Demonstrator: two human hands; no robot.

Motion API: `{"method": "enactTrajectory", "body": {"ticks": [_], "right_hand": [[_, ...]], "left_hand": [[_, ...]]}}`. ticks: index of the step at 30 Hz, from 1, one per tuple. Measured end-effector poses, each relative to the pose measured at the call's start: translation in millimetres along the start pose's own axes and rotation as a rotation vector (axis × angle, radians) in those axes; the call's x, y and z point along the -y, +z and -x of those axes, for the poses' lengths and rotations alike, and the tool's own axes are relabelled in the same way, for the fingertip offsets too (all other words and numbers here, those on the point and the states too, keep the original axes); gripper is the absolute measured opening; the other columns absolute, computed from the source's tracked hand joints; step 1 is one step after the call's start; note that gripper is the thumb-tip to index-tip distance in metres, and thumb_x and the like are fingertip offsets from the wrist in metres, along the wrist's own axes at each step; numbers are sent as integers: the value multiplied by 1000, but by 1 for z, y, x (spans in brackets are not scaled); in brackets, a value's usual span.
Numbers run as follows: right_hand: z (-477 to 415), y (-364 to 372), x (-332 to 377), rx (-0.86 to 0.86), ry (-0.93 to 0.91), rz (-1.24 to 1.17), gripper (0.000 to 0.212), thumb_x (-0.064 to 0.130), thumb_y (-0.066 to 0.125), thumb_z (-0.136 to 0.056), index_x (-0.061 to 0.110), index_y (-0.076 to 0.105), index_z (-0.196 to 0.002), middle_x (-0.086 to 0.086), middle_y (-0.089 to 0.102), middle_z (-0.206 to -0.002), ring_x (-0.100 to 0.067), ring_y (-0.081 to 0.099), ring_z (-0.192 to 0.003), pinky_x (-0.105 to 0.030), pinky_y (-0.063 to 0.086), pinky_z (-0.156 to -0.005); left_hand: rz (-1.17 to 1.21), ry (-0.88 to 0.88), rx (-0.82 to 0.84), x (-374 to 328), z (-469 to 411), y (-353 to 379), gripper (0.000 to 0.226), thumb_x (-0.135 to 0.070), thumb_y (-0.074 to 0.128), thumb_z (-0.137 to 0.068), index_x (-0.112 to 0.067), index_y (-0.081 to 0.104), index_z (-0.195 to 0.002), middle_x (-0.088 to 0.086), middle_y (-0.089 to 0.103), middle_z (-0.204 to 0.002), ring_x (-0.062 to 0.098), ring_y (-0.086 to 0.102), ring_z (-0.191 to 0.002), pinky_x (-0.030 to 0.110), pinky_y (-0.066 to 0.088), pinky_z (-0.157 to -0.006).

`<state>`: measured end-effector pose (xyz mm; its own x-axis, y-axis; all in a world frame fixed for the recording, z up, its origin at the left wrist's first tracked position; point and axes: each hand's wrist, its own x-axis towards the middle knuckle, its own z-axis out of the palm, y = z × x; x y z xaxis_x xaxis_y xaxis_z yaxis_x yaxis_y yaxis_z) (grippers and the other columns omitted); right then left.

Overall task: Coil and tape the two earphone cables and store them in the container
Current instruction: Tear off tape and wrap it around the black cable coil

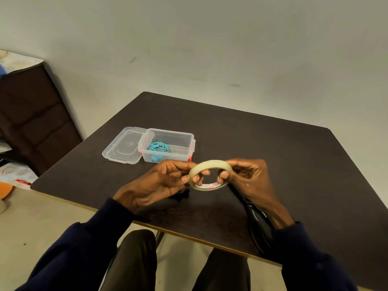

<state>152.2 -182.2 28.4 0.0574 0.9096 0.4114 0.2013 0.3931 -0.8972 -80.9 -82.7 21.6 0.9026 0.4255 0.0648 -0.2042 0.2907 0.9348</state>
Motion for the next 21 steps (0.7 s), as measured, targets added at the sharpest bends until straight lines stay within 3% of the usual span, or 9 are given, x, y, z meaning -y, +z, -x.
{"method": "enactTrajectory", "body": {"ticks": [4,8,12,17,21], "right_hand": [[0,5,8,63,24,124,22,9,77,-82,6,77,-103,-8,75,-83,-22,71,-75,-27,56,-69],[-2,9,18,118,6,269,28,15,79,-83,11,77,-110,1,77,-86,-18,68,-76,-26,51,-70],[-4,9,26,137,-43,369,33,21,79,-84,15,75,-116,0,78,-97,-24,71,-86,-44,58,-77],[-5,11,34,169,-67,543,46,19,81,-82,19,67,-126,7,77,-101,-1,72,-95,-29,58,-91],[-5,15,36,200,-125,586,54,20,83,-81,15,61,-130,6,77,-98,1,73,-89,-21,58,-84]], "left_hand": [[-101,-35,-115,-7,-6,9,20,-17,58,-98,-9,76,-95,10,73,-93,19,69,-85,30,57,-88],[-176,-4,-210,-6,-11,16,25,-20,57,-91,-12,78,-79,8,72,-79,14,67,-71,23,57,-75],[-180,27,-219,-7,-10,17,23,-25,62,-87,-12,78,-78,7,72,-76,14,67,-66,20,57,-68],[-310,57,-205,-6,-10,22,34,-51,77,-73,-17,79,-77,2,73,-75,10,66,-65,16,52,-63],[-337,66,-230,-4,-11,26,25,-34,71,-85,-16,76,-69,1,71,-68,10,63,-61,17,51,-63]]}}
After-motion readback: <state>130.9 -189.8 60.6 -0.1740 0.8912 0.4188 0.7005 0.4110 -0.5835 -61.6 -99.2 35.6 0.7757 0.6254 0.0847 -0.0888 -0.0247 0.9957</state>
